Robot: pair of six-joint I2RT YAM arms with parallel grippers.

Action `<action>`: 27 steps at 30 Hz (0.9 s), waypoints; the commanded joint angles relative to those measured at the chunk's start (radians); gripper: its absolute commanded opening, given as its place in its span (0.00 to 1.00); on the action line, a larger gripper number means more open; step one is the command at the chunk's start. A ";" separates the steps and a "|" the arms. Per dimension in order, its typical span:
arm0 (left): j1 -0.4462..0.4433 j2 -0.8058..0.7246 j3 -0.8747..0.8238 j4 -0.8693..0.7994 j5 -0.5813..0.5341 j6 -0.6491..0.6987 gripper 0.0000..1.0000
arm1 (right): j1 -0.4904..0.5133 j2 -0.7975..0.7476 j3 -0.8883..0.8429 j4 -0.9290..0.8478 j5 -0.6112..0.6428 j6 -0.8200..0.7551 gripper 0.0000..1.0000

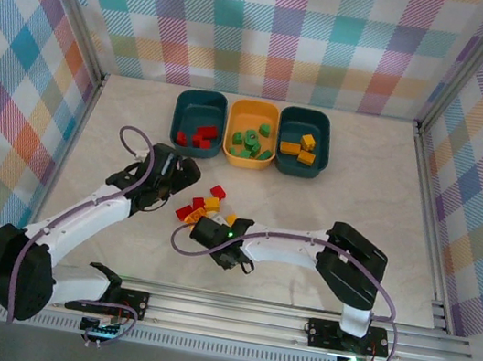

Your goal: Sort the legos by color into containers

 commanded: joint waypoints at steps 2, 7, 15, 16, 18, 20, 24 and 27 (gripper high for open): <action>-0.009 -0.048 0.030 -0.059 -0.059 0.039 1.00 | -0.118 -0.120 0.021 0.056 0.063 -0.005 0.30; 0.005 -0.042 0.030 -0.108 -0.088 0.058 1.00 | -0.404 -0.179 0.068 0.139 0.009 0.017 0.30; -0.003 0.129 0.062 0.002 0.358 0.196 0.98 | -0.749 0.176 0.488 0.052 -0.103 -0.069 0.32; -0.011 0.143 0.072 0.010 0.385 0.205 0.98 | -0.774 0.223 0.543 0.027 -0.119 -0.066 0.32; -0.030 0.147 0.068 0.069 0.439 0.209 0.99 | -0.813 0.313 0.658 -0.030 -0.130 -0.067 0.35; -0.042 0.143 0.061 0.132 0.451 0.207 1.00 | -0.836 0.363 0.733 -0.066 -0.144 -0.079 0.42; -0.046 0.138 0.056 0.211 0.469 0.197 1.00 | -0.854 0.373 0.806 -0.109 -0.126 -0.091 0.63; -0.047 0.127 0.050 0.252 0.456 0.185 1.00 | -0.845 0.290 0.756 -0.074 -0.120 -0.095 0.66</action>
